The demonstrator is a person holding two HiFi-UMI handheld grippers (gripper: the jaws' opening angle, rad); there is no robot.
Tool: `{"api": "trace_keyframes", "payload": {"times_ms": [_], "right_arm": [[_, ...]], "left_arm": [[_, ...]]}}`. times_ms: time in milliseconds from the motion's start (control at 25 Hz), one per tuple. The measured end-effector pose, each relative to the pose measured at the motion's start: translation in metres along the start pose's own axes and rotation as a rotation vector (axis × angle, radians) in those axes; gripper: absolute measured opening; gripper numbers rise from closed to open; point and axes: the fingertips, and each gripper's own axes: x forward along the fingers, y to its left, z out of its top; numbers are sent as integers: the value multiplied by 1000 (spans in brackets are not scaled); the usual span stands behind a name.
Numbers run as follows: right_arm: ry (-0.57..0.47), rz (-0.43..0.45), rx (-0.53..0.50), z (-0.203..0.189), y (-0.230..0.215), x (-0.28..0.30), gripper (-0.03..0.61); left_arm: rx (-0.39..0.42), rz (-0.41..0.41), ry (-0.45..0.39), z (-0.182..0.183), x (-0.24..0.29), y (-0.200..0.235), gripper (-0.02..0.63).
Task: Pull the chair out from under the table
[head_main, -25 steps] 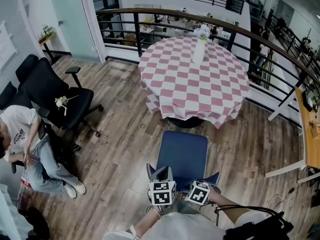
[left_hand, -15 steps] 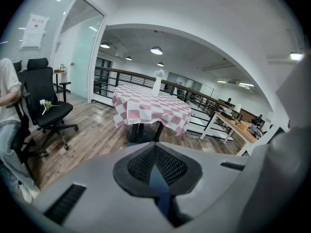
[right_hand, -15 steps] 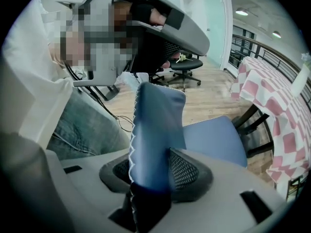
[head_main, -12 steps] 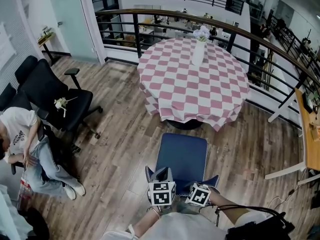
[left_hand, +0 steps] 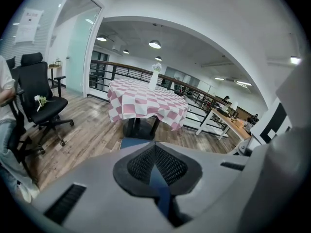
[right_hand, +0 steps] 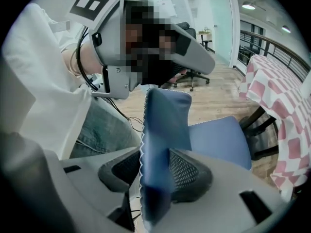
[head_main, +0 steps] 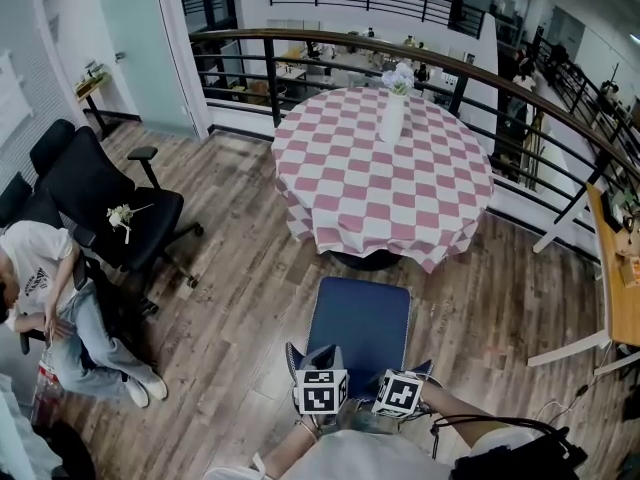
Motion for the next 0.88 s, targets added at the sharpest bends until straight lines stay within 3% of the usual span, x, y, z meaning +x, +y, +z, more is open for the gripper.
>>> {"api": "trace_keyframes", "payload": {"times_ms": [160,320,440,560,720,880], "right_arm": [[-46,61,30,5,5,-16,175],[-178,135,87,22,2,-45,175],[-277,124,103,29,-11,-67,164],[-386,22,123,33,-34,-87,49],[-503,-139,201,32,-64,-108,32],[-595,-355,365,20,-104,-124,29]], "left_arm": [[6,-9,14,0,2,-7,2],[11,-16,22,4,7,-12,2],[24,-22,18,10,12,-18,2],[36,-25,11,16,17,-24,2],[49,-28,2,22,23,-31,2],[80,-30,-8,34,28,-37,2]]}}
